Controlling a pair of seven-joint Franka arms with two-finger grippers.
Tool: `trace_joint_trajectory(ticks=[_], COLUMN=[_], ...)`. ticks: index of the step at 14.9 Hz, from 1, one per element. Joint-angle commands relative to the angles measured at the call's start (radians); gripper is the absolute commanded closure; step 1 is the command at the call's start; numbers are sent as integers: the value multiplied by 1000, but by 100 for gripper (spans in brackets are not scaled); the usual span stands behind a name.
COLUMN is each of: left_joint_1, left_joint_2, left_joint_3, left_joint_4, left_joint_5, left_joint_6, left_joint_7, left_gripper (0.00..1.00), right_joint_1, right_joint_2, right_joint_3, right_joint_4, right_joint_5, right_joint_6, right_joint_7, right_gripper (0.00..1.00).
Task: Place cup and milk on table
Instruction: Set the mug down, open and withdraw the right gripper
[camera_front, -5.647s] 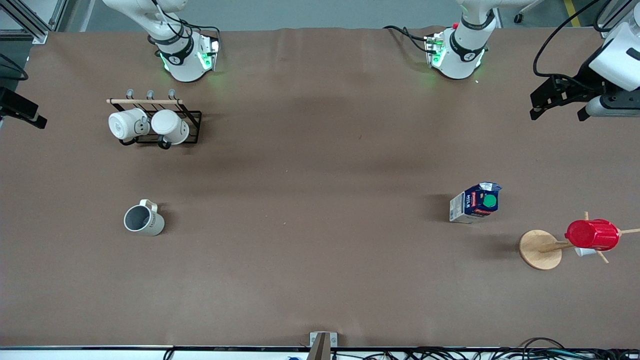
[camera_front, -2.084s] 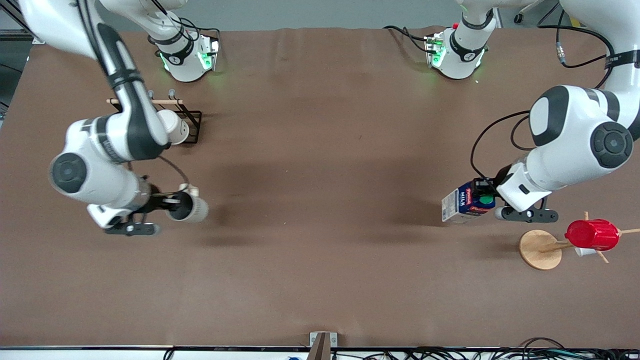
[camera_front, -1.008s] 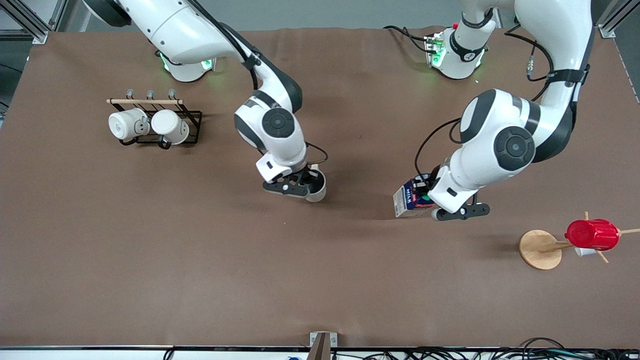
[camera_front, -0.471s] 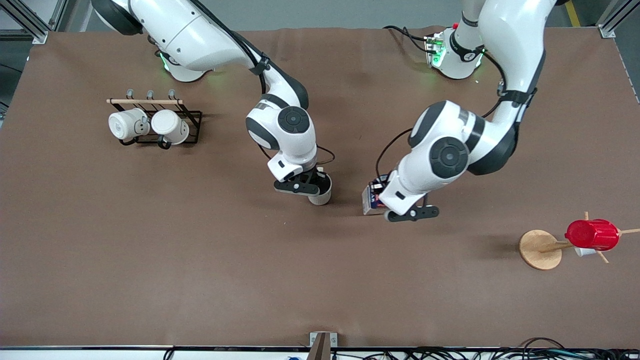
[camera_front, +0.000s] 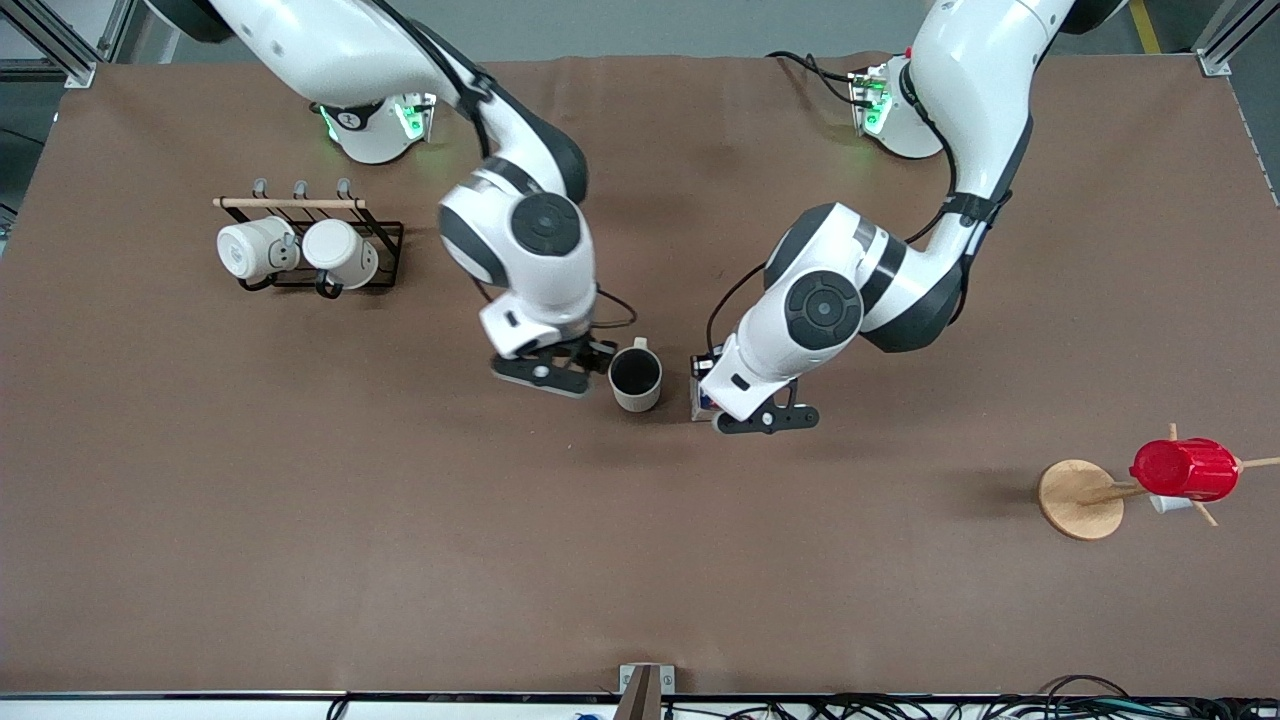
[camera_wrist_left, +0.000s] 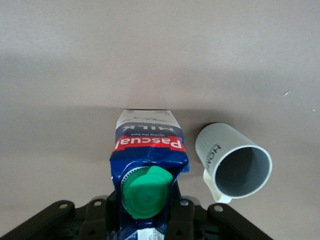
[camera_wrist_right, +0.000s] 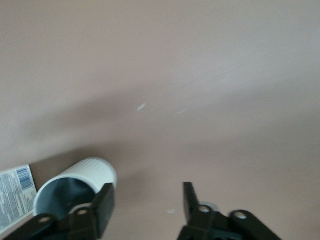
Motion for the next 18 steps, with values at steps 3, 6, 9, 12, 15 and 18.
trace_joint_trajectory(ticks=[3, 6, 9, 12, 15, 18], left_joint_1=[-39, -49, -53, -59, -66, -68], left_joint_2=[15, 23, 31, 34, 34, 35], left_joint_3=[10, 6, 6, 3, 3, 3], left_joint_4=[29, 29, 29, 29, 29, 29], left_joint_5=[50, 61, 59, 59, 56, 54], left_joint_6=[22, 25, 42, 48, 54, 56], left_joint_7=[-19, -22, -32, -51, -52, -52], left_gripper=[66, 66, 66, 65, 63, 60], right_joint_1=[-190, -337, -416, -324, -309, -306], right_joint_2=[-229, -332, -412, -463, -472, -472], right_joint_3=[31, 29, -49, -329, -483, -543], right_joint_4=[-60, -56, -51, -31, 35, 47], right_joint_5=[58, 136, 197, 269, 332, 386], right_joint_6=[-131, -187, -263, -327, -402, -413], right_joint_7=[-177, -383, -628, -893, -1122, -1173], right_gripper=[0, 0, 0, 0, 0, 0])
